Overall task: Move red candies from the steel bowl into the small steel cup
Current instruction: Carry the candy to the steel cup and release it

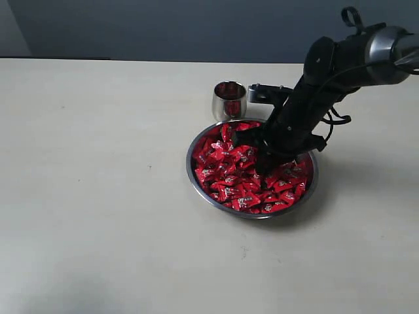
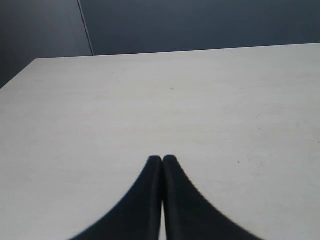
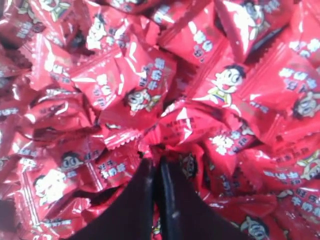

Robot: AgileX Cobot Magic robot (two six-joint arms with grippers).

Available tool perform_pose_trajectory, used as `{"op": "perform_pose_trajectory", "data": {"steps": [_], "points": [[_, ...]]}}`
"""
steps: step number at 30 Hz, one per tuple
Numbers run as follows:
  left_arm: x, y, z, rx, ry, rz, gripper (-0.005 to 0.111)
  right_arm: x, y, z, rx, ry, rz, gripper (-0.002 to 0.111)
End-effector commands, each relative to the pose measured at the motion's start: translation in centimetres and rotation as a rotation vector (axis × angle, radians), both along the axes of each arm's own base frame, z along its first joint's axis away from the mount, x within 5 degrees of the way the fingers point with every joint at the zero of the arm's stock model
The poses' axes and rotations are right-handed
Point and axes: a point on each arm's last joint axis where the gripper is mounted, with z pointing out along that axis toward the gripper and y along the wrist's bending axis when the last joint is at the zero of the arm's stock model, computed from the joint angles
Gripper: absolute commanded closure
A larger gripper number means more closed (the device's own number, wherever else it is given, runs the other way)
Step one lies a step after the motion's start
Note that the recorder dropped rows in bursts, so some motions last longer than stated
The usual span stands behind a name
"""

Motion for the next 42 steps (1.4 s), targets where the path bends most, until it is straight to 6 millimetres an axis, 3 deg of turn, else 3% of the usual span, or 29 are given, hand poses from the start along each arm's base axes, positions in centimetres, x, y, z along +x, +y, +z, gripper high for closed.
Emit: {"op": "perform_pose_trajectory", "data": {"steps": [1, 8, 14, 18, 23, 28, 32, 35, 42], "points": [[0.0, 0.0, -0.1, 0.002, -0.008, -0.006, 0.106, 0.1, -0.1, 0.4, -0.002, -0.014, 0.014, 0.109], [0.0, 0.0, -0.1, 0.002, -0.008, -0.006, 0.106, -0.2, -0.3, 3.8, 0.029, -0.091, 0.025, 0.109], [0.0, 0.0, -0.1, 0.002, -0.008, -0.006, 0.106, 0.1, -0.8, 7.9, 0.063, -0.291, 0.022, 0.109], [0.0, 0.0, -0.1, 0.002, -0.008, -0.006, 0.106, 1.6, -0.2, 9.6, 0.074, -0.375, 0.032, 0.109], [0.0, 0.0, -0.1, 0.002, -0.008, -0.006, 0.106, 4.8, 1.4, 10.9, 0.123, -0.485, 0.011, 0.109], [0.0, 0.0, -0.1, 0.002, -0.008, -0.006, 0.106, 7.9, 3.0, 10.4, 0.151, -0.539, -0.002, 0.109], [0.0, 0.0, -0.1, 0.002, -0.008, -0.006, 0.106, 9.7, 4.0, 8.2, 0.139, -0.507, 0.01, 0.109], [0.0, 0.0, -0.1, 0.002, -0.008, -0.006, 0.106, 10.2, 4.3, 7.0, 0.132, -0.486, 0.012, 0.109], [0.0, 0.0, -0.1, 0.002, -0.008, -0.006, 0.106, 10.3, 4.3, 6.7, 0.126, -0.492, 0.021, 0.109]]}}
